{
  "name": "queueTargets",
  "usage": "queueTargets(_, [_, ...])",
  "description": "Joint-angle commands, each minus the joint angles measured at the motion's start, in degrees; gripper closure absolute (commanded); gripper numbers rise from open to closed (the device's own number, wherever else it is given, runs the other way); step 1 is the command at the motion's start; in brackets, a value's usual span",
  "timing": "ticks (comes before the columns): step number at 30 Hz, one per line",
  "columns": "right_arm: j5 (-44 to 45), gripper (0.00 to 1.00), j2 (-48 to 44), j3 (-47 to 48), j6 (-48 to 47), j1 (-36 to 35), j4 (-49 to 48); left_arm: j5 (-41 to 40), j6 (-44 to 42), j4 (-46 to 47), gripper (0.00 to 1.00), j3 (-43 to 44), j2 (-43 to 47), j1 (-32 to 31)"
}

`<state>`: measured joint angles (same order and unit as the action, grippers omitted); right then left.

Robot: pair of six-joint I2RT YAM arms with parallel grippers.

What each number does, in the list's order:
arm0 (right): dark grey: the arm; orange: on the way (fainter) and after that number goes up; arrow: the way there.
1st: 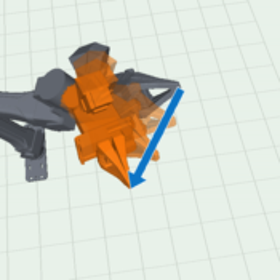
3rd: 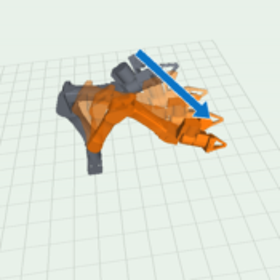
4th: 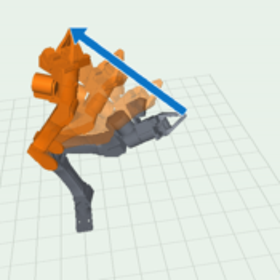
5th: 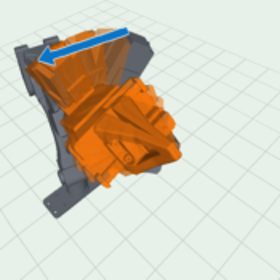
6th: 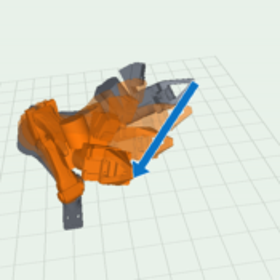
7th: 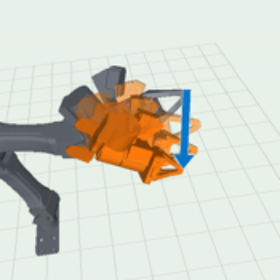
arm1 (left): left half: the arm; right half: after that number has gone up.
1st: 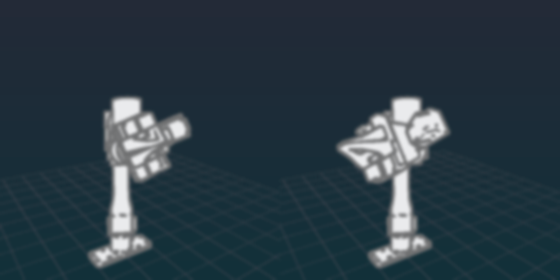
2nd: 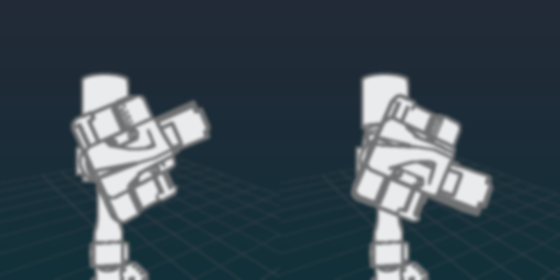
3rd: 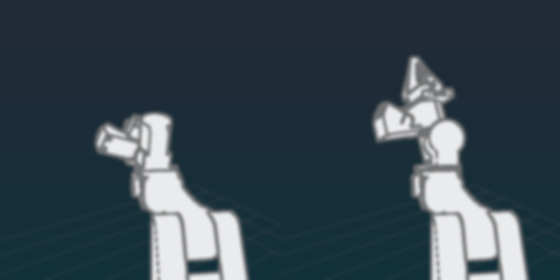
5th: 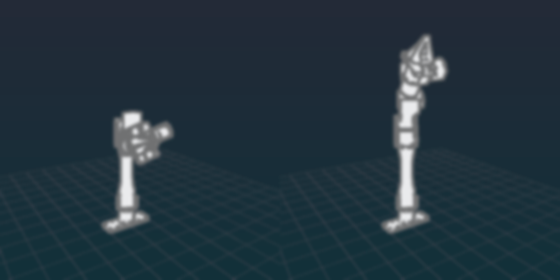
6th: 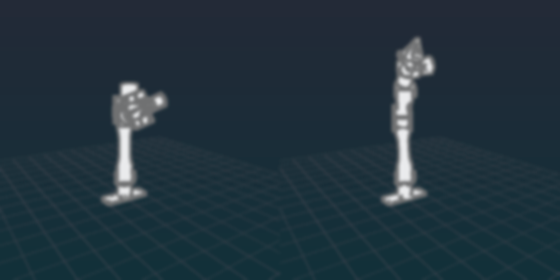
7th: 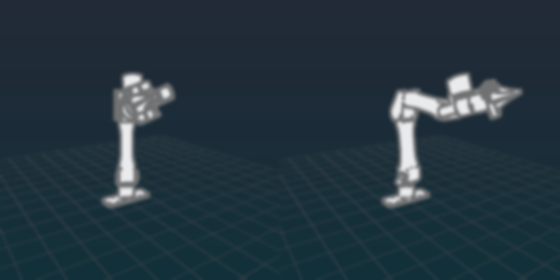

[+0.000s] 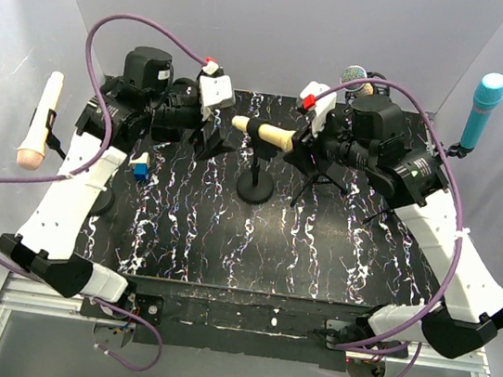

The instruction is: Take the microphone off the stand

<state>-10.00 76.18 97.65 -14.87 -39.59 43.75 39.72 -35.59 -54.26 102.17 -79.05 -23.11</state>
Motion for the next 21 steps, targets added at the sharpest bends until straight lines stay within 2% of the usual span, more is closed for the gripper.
queueTargets(1, [-11.4, 0.99, -0.3, 5.3, -1.4, -0.1, -0.2, 7.8, -1.0, 2.2, 0.02, 5.8, -2.5, -0.4])
queueTargets(7, [-15.5, 0.99, -2.5, 0.5, -5.1, 0.0, -2.0, 17.0, -0.4, -7.0, 0.02, 13.7, -10.6, -1.3])
queueTargets(12, [-18.3, 0.99, -3.7, -1.1, -7.5, 0.0, -2.5, 19.4, -2.5, -7.7, 0.02, 14.3, -14.2, -4.0])
queueTargets(14, [-18.4, 0.99, -3.8, -1.4, -7.5, 0.0, -2.7, 19.9, -3.1, -8.1, 0.06, 15.6, -16.0, -5.6])
queueTargets(21, [-17.5, 0.99, -3.2, -1.6, -8.0, 0.0, -1.8, 20.3, -4.6, -10.3, 0.29, 20.3, -20.7, -9.5])
